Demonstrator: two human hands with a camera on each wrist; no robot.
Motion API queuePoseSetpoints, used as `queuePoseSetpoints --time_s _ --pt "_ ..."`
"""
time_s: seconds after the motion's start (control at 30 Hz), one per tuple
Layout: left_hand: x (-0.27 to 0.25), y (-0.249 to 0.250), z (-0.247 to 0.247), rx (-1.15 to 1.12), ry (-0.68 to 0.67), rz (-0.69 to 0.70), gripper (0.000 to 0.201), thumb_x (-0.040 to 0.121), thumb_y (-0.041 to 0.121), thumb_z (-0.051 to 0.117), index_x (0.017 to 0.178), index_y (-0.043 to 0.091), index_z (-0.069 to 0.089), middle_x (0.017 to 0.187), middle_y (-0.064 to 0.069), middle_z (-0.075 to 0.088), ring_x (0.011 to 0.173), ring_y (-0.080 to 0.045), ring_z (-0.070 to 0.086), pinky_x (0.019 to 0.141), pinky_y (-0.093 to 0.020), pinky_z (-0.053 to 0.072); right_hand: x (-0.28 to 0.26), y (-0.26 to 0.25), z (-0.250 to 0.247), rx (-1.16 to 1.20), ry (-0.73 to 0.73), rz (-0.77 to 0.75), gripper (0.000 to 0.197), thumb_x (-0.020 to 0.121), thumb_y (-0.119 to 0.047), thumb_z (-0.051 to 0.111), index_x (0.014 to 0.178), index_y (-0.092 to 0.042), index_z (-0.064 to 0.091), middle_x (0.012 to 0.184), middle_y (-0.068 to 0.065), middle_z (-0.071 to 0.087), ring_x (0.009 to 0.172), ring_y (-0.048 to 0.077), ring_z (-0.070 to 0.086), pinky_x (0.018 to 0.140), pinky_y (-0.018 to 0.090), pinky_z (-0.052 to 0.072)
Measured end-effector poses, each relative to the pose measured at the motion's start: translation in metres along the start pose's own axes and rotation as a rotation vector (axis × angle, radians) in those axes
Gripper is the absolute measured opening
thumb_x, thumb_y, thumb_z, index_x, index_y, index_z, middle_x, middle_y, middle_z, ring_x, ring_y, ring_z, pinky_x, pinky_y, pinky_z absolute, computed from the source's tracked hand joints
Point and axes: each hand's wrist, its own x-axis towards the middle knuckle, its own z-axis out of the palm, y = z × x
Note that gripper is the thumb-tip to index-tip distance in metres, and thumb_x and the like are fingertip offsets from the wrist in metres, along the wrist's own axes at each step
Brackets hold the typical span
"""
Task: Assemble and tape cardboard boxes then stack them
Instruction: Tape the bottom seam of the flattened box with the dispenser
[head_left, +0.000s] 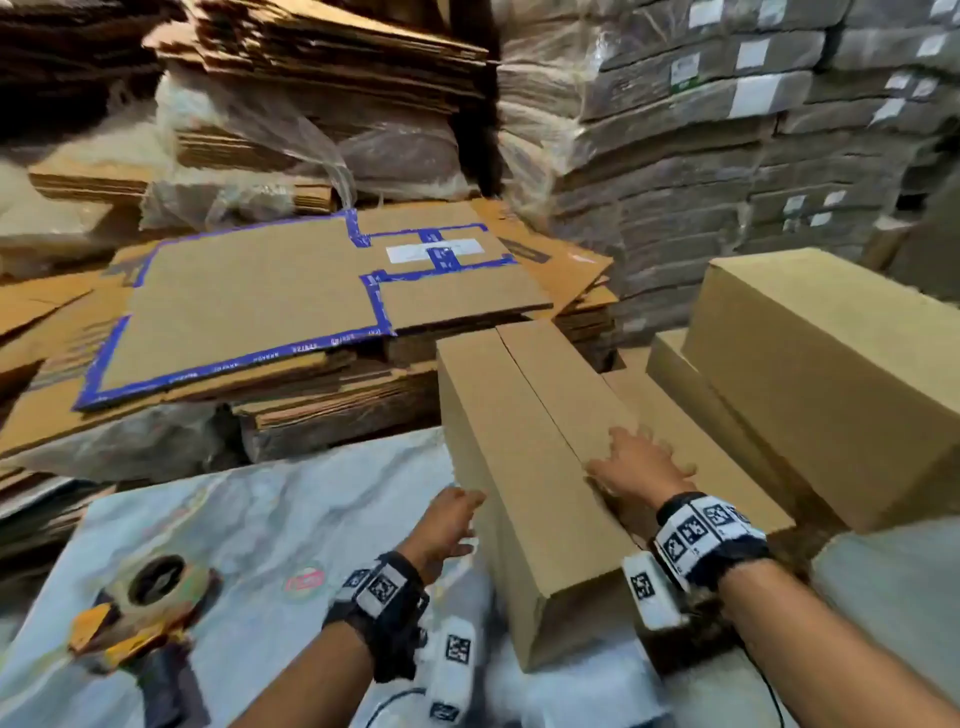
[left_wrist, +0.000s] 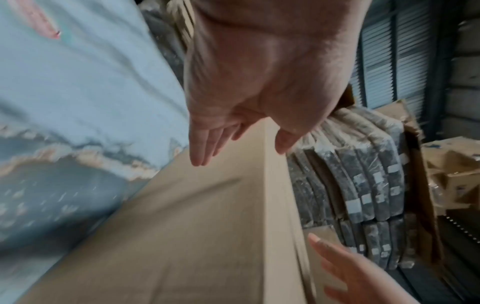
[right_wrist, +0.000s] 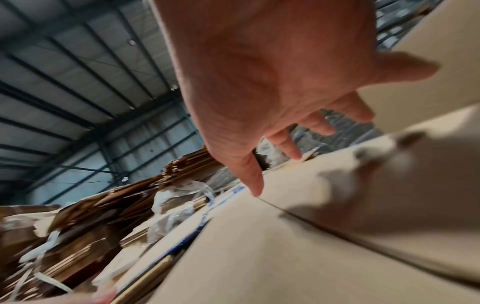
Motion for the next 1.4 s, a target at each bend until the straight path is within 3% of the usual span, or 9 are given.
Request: queuePoseSetpoints --time_s 0.13,0.33,0.47,0.67,0.9,1.07,1.17,1.27,1.4 --pt "0.015 -0.020 0.025 -0.074 -0.007 -0.054 0.029 0.105 0.037 0.048 0.123 0.015 0.053 0.115 -0.006 0.055 0.106 -0.026 0.057 0.082 -0.035 0.047 -0.010 0.033 0.012 -0.037 -0.038 0.186 0.089 0.087 -0.071 0.052 0.157 -0.028 0.020 0.165 0.014 0.012 0.145 0.046 0.021 0.112 0.071 0.018" --pt "0.011 -0.029 0.051 -0.104 0.128 0.078 0.029 0.104 0.034 0.043 0.108 0.011 0.059 0.094 -0.002 0.067 0.073 -0.009 0.064 0.063 -0.021 0.049 -0.024 0.024 0.034 -0.066 0.053 0.116 0.088 0.088 -0.074 0.045 0.158 -0.029 0.017 0.166 0.015 0.009 0.144 0.043 0.022 0.111 0.061 0.022" --pt "0.016 -0.047 0.043 -0.096 0.304 0.089 0.073 0.083 0.066 0.043 0.142 0.023 0.046 0.136 0.003 0.060 0.117 -0.023 0.061 0.104 -0.048 0.049 -0.037 0.005 0.053 -0.087 0.099 0.046 0.084 0.089 -0.074 0.041 0.158 -0.030 0.021 0.166 0.016 0.010 0.142 0.040 0.023 0.107 0.058 0.025" --pt "-0.001 -0.060 0.019 -0.150 0.408 0.199 0.054 0.093 0.049 0.046 0.143 0.028 0.047 0.134 0.009 0.062 0.119 -0.017 0.062 0.107 -0.046 0.048 -0.043 -0.025 0.062 -0.091 0.086 -0.055 0.082 0.088 -0.076 0.041 0.157 -0.033 0.025 0.168 0.014 0.006 0.146 0.039 0.019 0.111 0.056 0.022" --pt "-0.026 -0.077 -0.014 0.359 0.612 0.424 0.059 0.105 0.018 0.046 0.159 0.011 0.024 0.170 -0.005 0.001 0.154 -0.011 -0.001 0.126 -0.035 0.008 -0.055 -0.065 0.082 -0.113 0.084 -0.172 0.080 0.088 -0.077 0.039 0.154 -0.035 0.029 0.168 0.013 0.006 0.143 0.038 0.021 0.107 0.055 0.025" --pt "-0.036 -0.084 -0.030 0.393 0.560 0.402 0.053 0.107 0.023 0.044 0.156 0.009 0.032 0.169 -0.002 0.000 0.144 0.004 0.002 0.121 -0.022 0.010 -0.063 -0.076 0.093 -0.165 0.093 -0.223 0.079 0.089 -0.076 0.034 0.155 -0.034 0.028 0.168 0.009 0.010 0.142 0.042 0.019 0.104 0.055 0.028" --pt "-0.041 -0.087 -0.035 0.417 0.566 0.381 0.054 0.107 0.027 0.043 0.157 0.012 0.031 0.169 0.001 0.000 0.143 0.007 0.001 0.114 -0.014 0.004 -0.068 -0.084 0.098 -0.208 0.049 -0.277 0.078 0.093 -0.073 0.030 0.158 -0.032 0.021 0.169 0.010 0.005 0.150 0.046 0.002 0.114 0.065 0.013" --pt "-0.046 -0.092 -0.044 0.398 0.553 0.369 0.055 0.107 0.026 0.043 0.158 0.012 0.028 0.168 0.004 0.007 0.148 0.003 0.004 0.119 -0.018 0.009 -0.079 -0.097 0.102 -0.186 -0.032 -0.353 0.077 0.097 -0.067 0.030 0.161 -0.028 0.013 0.169 0.013 -0.001 0.153 0.043 -0.009 0.116 0.072 -0.002" --pt "-0.055 -0.108 -0.070 0.318 0.483 0.447 0.059 0.105 0.037 0.044 0.159 0.018 0.029 0.164 0.004 0.030 0.149 -0.008 0.029 0.119 -0.036 0.033 -0.108 -0.130 0.110 -0.162 -0.117 -0.463 0.074 0.099 -0.062 0.035 0.161 -0.026 0.015 0.169 0.015 0.000 0.154 0.039 -0.006 0.117 0.069 0.001"
